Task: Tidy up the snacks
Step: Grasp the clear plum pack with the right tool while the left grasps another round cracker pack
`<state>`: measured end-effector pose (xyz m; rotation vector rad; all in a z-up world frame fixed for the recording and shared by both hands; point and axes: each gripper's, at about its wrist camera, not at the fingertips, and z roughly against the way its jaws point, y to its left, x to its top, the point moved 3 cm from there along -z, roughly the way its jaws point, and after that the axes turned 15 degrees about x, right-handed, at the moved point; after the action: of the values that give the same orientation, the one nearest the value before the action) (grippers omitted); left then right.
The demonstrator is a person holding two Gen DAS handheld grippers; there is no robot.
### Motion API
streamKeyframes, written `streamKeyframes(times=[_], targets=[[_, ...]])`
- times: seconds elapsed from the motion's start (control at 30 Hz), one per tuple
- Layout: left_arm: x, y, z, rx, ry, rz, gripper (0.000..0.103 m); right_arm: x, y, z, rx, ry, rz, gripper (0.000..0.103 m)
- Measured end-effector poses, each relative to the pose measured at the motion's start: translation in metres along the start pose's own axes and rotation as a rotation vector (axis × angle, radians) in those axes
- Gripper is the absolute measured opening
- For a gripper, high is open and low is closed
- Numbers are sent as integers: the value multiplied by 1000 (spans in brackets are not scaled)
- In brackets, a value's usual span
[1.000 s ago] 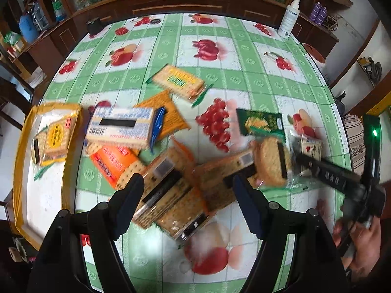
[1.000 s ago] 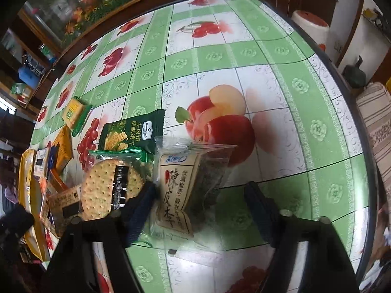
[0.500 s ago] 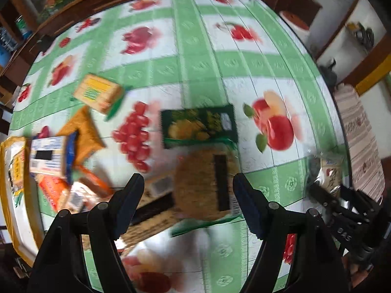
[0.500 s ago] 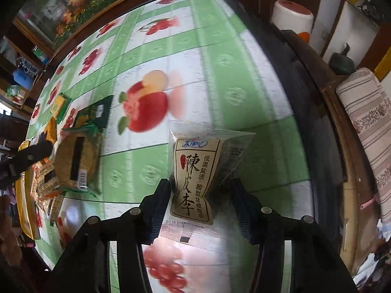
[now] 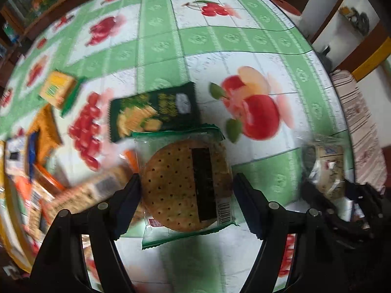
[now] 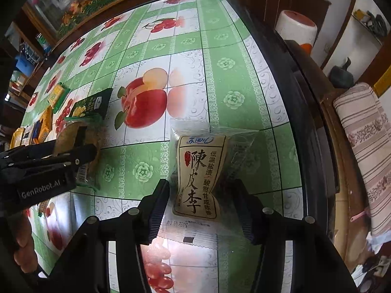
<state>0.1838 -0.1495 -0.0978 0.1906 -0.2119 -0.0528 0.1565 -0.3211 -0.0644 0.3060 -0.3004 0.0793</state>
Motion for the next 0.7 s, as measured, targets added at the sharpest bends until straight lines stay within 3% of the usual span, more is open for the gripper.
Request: streamKeyframes(times=[0.17, 0.33, 0.37, 0.4, 0.53, 0.6, 0.67, 0.7], targets=[[-10, -4, -3, -139, 22, 35, 73, 0, -1, 1, 6, -4, 5, 52], [-19, -4, 0, -168, -11, 34, 71, -2, 0, 3, 11, -3, 2, 51], [-21, -3, 3, -180, -26, 39, 56, -2, 0, 4, 12, -6, 0, 50], [-22, -1, 7, -209, -41, 40, 50, -2, 0, 5, 14, -9, -3, 50], [-26, 0, 5, -230, -2, 20, 49, -3, 0, 8, 22, -7, -9, 48], [-28, -1, 1, -259, 29, 13, 55, -3, 0, 8, 23, 0, -11, 48], [-30, -6, 1, -255, 51, 0, 80, -3, 0, 7, 29, 5, -14, 49], [-31, -10, 1, -235, 62, -4, 82, -3, 0, 6, 40, 14, -21, 50]])
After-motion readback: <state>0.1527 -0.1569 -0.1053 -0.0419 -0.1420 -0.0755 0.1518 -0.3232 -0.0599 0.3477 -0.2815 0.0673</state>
